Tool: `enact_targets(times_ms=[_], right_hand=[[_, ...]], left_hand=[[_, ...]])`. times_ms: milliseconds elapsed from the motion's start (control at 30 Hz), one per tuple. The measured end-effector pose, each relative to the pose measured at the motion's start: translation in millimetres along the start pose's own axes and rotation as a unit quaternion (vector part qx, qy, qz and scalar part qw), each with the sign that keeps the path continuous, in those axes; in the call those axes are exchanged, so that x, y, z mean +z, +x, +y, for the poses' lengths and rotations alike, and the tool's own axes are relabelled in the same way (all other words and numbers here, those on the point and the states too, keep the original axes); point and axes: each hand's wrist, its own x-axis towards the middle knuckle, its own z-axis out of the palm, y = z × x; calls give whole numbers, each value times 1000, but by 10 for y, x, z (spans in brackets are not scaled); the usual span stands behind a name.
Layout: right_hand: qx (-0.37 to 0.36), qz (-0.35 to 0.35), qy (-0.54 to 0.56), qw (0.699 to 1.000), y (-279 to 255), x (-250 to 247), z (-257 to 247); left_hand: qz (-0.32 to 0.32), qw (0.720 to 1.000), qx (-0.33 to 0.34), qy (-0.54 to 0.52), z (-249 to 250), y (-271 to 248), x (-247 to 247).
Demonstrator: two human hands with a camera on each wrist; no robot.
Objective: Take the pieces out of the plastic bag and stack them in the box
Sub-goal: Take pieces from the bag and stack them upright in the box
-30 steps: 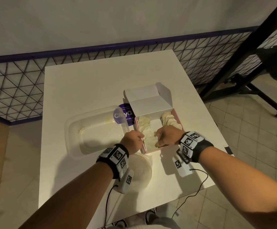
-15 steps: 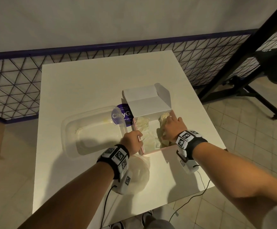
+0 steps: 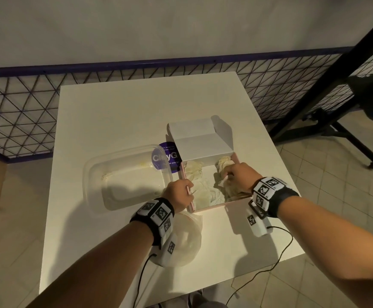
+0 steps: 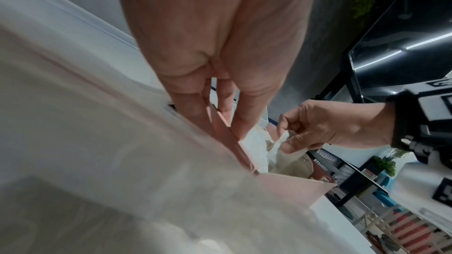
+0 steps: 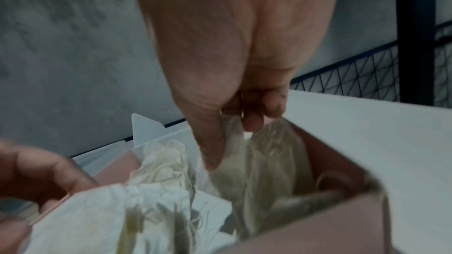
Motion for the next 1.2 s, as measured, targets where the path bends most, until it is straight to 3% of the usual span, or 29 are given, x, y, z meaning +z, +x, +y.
enact_targets(times_ms=[267,633,833,967,1067,1200], right_hand=[[-1,-29,-115,993,-128,-82,139],[-48,-1,-334,942,-115,88,97],[-38,2,-373,927,-126,126,84],[-72,-38,-371,925,-160,36,98],[-81,-75,-316,942,-202,-103,93],[-131,-44,-272,952,-294,-219,65]], left_hand=[[-10,1000,-8,-3,-4,18,-9],[3,1000,14,-4,1,-5,-18],[4,999,37,0,26,-35,-28],[6,999,36,6,32,-33,-36],[5,999,32,6,34,-31,-42],[3,1000,22,1,43,-25,-41]])
